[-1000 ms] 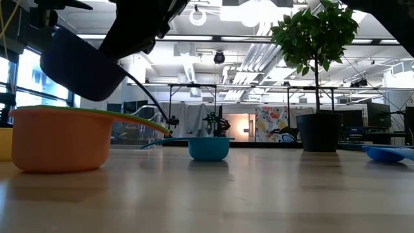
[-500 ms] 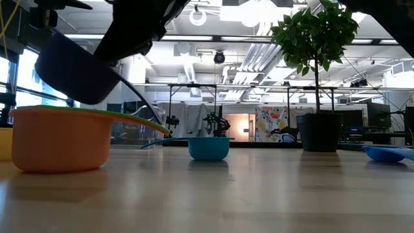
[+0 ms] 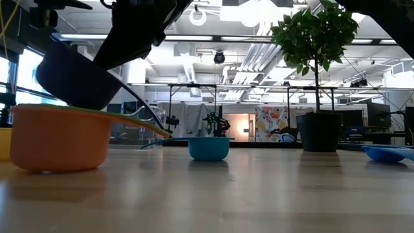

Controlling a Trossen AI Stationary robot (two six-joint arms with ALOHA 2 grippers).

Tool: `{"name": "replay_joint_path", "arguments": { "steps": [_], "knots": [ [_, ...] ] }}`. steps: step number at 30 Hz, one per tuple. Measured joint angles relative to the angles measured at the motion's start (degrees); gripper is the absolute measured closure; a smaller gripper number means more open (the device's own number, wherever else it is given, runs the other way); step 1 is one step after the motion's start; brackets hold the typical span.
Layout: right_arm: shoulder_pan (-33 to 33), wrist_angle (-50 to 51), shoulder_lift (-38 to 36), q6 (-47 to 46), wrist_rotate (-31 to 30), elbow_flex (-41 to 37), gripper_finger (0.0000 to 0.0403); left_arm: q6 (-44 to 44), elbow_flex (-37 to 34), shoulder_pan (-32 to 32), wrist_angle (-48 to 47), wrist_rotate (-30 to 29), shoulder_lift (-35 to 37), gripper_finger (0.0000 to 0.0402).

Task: Nest measuring cups in basket
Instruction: Stack the dark blue measuring cup on top of the green measuring cup, then stack the yellow measuring cup on top of the dark blue measuring cup

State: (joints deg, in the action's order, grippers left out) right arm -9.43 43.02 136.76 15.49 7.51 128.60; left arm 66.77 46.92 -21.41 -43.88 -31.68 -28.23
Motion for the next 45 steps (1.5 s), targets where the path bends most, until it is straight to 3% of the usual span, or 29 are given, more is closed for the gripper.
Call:
{"name": "replay_joint_path", "arguments": {
  "steps": [11, 20, 29, 35, 45],
  "knots": [
    [0.0, 0.0, 0.0, 0.0, 0.1, 0.0, 0.04, -0.6, 0.0, 0.0, 0.0, 0.0, 0.0, 0.03],
    [0.0, -0.8, 0.0, -1.1, 0.1, 0.0, 0.033, -0.6, 0.0, 0.0, 0.0, 0.0, 0.0, 0.03],
    [0.0, -0.9, -0.3, -3.1, -0.6, 0.0, 0.0322, -0.6, 0.0, 0.0, -0.1, 0.0, 0.0, 0.03],
    [0.0, -0.7, -0.3, -7.8, -5.3, 0.0, 0.0322, -3.3, 0.0, 0.0, -0.1, 0.2, 0.0, 0.03],
    [0.0, 4.5, -6.5, -23.5, -11.2, 0.0, 0.0322, -4.1, 0.0, 0.0, -4.3, 7.6, -2.4, 0.03]
  ]
}}
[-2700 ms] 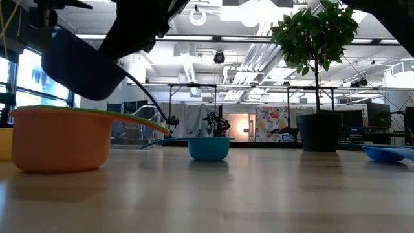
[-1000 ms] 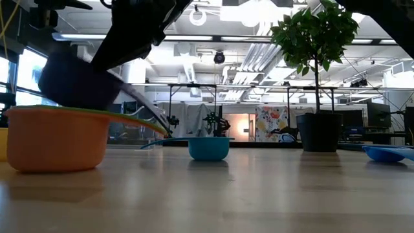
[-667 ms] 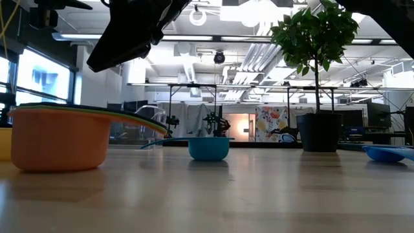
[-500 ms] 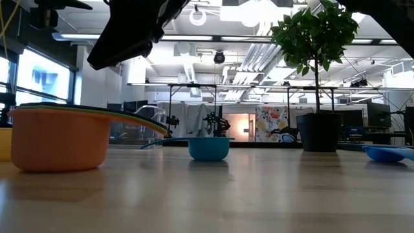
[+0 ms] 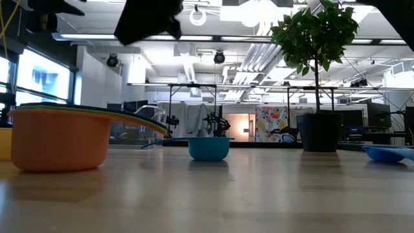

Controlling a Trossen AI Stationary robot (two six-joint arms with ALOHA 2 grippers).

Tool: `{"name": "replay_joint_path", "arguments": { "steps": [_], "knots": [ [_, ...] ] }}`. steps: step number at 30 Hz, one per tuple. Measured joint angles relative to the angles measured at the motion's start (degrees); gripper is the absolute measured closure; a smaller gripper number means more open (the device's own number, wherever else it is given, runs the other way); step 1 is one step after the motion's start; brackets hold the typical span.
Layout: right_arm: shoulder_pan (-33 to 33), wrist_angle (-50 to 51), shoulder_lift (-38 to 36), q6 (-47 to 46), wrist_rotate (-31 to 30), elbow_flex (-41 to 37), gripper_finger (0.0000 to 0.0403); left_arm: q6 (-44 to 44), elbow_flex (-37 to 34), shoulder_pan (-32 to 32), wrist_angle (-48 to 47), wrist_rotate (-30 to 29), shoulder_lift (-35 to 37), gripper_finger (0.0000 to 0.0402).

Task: Nest measuring cups in basket
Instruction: Stack the yellow measuring cup on top of the dark blue measuring cup

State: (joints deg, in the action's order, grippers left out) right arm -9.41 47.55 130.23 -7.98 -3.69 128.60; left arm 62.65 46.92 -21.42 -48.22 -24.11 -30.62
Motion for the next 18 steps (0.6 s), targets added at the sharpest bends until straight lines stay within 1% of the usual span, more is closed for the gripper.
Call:
{"name": "replay_joint_path", "arguments": {
  "steps": [8, 12, 18],
  "knots": [
    [0.0, 0.7, -5.4, -11.4, -2.2, 0.0, 0.0322, 3.1, 0.0, 0.0, -7.7, 4.2, -4.1, 0.03],
    [0.0, 1.0, -7.2, -14.4, -2.2, 0.0, 0.0322, 4.6, 0.0, 0.0, -9.1, 4.5, -6.4, 0.03],
    [0.0, 1.9, -9.0, -17.7, -2.1, 0.0, 0.0322, 3.6, 0.0, 0.0, -11.0, 5.3, -9.9, 0.03]
  ]
}}
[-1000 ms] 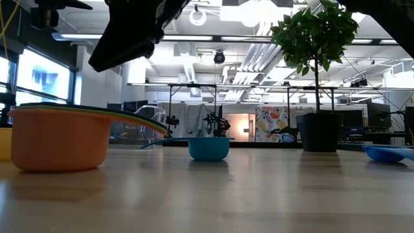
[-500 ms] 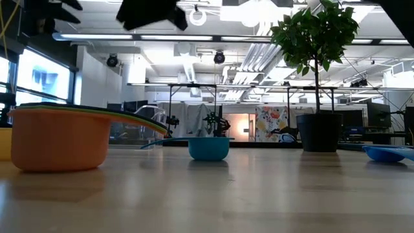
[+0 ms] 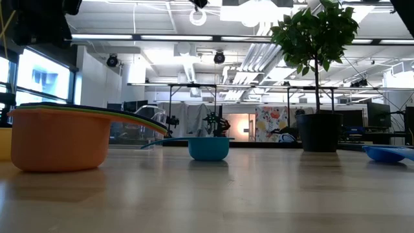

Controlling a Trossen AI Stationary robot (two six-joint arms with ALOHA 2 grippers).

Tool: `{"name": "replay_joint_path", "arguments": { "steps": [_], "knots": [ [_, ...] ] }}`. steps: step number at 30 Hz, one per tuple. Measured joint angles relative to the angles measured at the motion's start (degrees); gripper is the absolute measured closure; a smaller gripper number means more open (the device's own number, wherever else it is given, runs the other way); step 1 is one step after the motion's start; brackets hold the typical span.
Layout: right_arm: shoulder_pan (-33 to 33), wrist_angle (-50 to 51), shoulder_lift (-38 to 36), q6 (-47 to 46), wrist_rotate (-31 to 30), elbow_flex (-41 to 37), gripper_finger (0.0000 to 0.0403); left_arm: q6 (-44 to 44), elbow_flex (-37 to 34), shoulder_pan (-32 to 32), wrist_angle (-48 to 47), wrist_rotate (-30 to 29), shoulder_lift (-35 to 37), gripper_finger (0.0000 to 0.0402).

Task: Nest measuring cups in basket
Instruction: Stack the yellow measuring cup on top of the dark blue measuring cup

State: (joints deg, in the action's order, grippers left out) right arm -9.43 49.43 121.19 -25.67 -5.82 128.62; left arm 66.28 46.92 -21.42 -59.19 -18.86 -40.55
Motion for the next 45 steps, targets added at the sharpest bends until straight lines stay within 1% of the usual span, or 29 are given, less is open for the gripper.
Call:
{"name": "replay_joint_path", "arguments": {
  "steps": [6, 11, 15, 19, 25, 28, 37, 45],
  "knots": [
    [0.0, -0.2, -1.1, -0.5, 0.0, 0.0, 0.0322, -1.1, 0.0, 0.0, -4.0, 5.4, -3.8, 0.03],
    [0.0, -0.5, -1.5, -0.3, 0.0, 0.0, 0.0322, -3.4, 0.0, 0.0, -4.1, 7.9, -6.9, 0.03],
    [0.0, -0.4, -1.5, 0.0, 0.0, 0.0, 0.0322, -3.0, -0.7, 0.0, -3.9, 8.3, -9.0, 0.03],
    [0.0, -0.3, -1.5, 0.3, 0.0, 0.0, 0.0322, -0.9, -3.5, 0.0, -4.1, 8.7, -10.4, 0.03],
    [0.0, -0.3, -1.5, 1.7, 0.0, 0.0, 0.0322, 2.4, -7.2, 0.0, -3.5, 10.5, -10.9, 0.03],
    [0.0, -0.3, -1.5, 1.7, 0.0, 0.0, 0.0322, 2.7, -8.2, 0.0, -3.5, 10.9, -10.9, 0.03],
    [0.0, -0.2, -1.5, 2.7, 0.0, 0.0, 0.0322, 2.7, -12.5, 0.0, 3.7, 11.0, -11.3, 0.03],
    [0.0, -0.1, -1.5, 2.6, 0.0, 0.0, 0.0322, 4.1, -15.1, 0.0, 4.7, 12.1, -13.1, 0.03]
  ]
}}
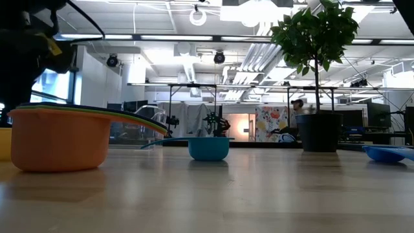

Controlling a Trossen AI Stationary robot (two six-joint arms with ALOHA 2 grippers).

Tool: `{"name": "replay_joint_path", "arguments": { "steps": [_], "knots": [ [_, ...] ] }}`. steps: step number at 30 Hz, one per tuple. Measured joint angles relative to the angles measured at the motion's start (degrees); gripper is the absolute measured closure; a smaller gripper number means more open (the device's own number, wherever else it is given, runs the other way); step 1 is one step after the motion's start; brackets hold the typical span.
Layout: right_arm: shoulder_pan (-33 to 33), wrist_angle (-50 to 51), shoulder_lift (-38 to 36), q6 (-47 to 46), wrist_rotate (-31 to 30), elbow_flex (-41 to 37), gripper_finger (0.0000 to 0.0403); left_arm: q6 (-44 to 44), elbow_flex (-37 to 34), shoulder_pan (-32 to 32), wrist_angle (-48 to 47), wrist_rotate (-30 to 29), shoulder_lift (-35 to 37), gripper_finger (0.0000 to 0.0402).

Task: Nest measuring cups in basket
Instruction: Stack the yellow measuring cup on top of the dark blue measuring cup

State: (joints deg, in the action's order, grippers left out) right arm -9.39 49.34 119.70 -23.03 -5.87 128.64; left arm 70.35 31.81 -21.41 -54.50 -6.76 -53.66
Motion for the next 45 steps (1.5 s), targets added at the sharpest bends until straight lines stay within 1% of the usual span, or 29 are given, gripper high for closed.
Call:
{"name": "replay_joint_path", "arguments": {
  "steps": [3, 9, 26, 30, 36, 38, 41, 45],
  "knots": [
    [0.0, 0.1, 0.0, 0.0, 0.0, 0.0, 0.0322, 0.0, -1.0, 0.0, 2.3, 0.9, -0.4, 0.03],
    [0.0, 0.2, 0.0, 0.0, 0.0, 0.0, 0.0322, 0.0, -1.1, 0.0, 2.6, 1.2, -2.1, 0.03],
    [0.0, 0.4, 0.0, 0.1, 0.0, 0.0, 0.0322, 0.1, -1.1, 0.0, 5.3, 1.2, -9.7, 0.0301],
    [0.0, 0.7, 0.0, 0.1, 0.0, 0.0, 0.0322, 0.0, -1.1, 0.0, 5.2, 1.2, -10.8, 0.0323],
    [0.0, 1.7, 0.0, -0.9, 0.0, 0.0, 0.0322, -1.6, -1.1, 0.0, 5.3, 1.2, -11.5, 0.0388],
    [0.0, 2.3, 0.1, -1.8, 0.0, 0.0, 0.0322, -1.9, -1.1, 0.0, 5.6, 1.2, -11.3, 0.0394],
    [0.0, 3.6, 0.1, -4.1, 0.0, 0.0, 0.0322, -2.0, -1.1, 0.0, 6.4, 1.2, -10.6, 0.0392],
    [-0.1, 7.3, 0.1, -7.0, 0.0, 0.0, 0.0322, -2.5, -1.0, 0.0, 8.6, 1.1, -8.7, 0.0397]
  ]
}}
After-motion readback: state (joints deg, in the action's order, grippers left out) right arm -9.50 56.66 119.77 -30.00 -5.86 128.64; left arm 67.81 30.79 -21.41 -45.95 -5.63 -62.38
